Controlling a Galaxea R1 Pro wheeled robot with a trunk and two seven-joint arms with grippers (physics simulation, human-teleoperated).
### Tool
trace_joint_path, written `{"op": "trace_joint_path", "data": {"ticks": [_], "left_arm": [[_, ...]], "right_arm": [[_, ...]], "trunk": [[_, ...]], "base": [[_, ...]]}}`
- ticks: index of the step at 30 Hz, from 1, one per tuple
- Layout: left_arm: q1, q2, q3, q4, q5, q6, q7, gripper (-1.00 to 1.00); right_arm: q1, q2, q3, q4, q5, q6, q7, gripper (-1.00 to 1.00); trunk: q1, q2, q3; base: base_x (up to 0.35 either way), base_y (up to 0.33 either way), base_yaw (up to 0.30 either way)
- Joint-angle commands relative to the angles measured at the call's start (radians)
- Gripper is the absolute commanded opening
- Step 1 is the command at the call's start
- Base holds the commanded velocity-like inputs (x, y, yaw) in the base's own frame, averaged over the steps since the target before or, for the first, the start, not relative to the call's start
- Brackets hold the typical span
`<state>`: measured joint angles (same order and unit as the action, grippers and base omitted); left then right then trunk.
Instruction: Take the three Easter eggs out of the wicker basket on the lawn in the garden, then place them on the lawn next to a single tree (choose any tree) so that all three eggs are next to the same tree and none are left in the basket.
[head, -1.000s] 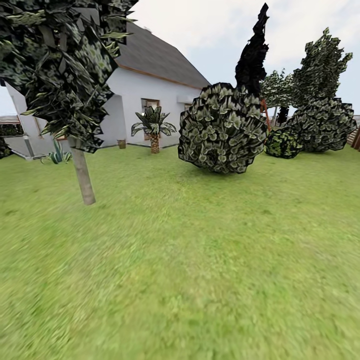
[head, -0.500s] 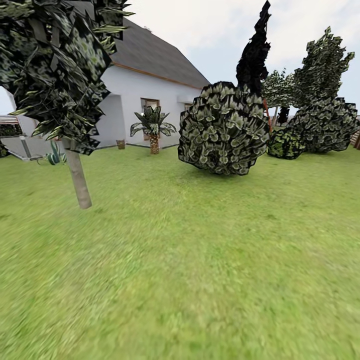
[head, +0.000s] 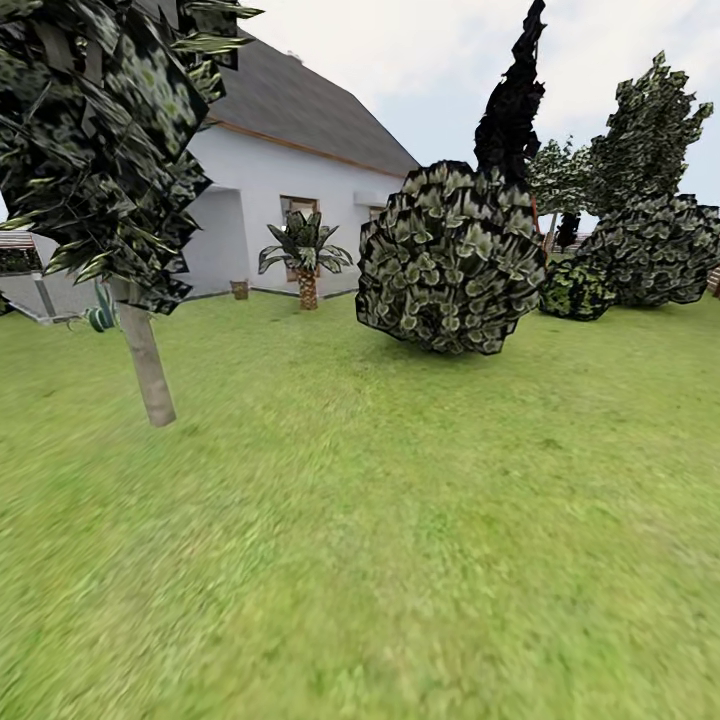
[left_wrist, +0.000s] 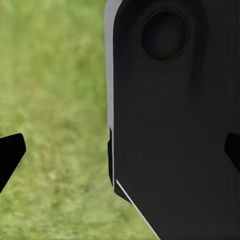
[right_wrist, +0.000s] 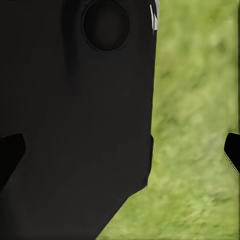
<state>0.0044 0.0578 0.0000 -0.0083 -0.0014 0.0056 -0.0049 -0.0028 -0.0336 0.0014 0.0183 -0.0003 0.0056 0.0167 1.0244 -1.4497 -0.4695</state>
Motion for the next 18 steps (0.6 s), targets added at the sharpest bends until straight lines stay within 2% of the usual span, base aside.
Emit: {"op": "trace_joint_path", "data": {"ticks": [1,18], "left_arm": [[0.000,0.000,0.000,-0.001,0.000,0.001,-0.001,1.00],[0.000,0.000,0.000,-0.001,0.000,0.001,0.000,1.00]], "right_arm": [[0.000,0.000,0.000,0.000,0.000,0.001,0.002,1.00],[0.000,0.000,0.000,0.000,0.000,0.001,0.002,1.00]], "trunk": [[0.001,0.000,-0.001],[0.001,0.000,-0.001]], "base": [[0.333,0.000,0.000],[0.333,0.000,0.000]]}}
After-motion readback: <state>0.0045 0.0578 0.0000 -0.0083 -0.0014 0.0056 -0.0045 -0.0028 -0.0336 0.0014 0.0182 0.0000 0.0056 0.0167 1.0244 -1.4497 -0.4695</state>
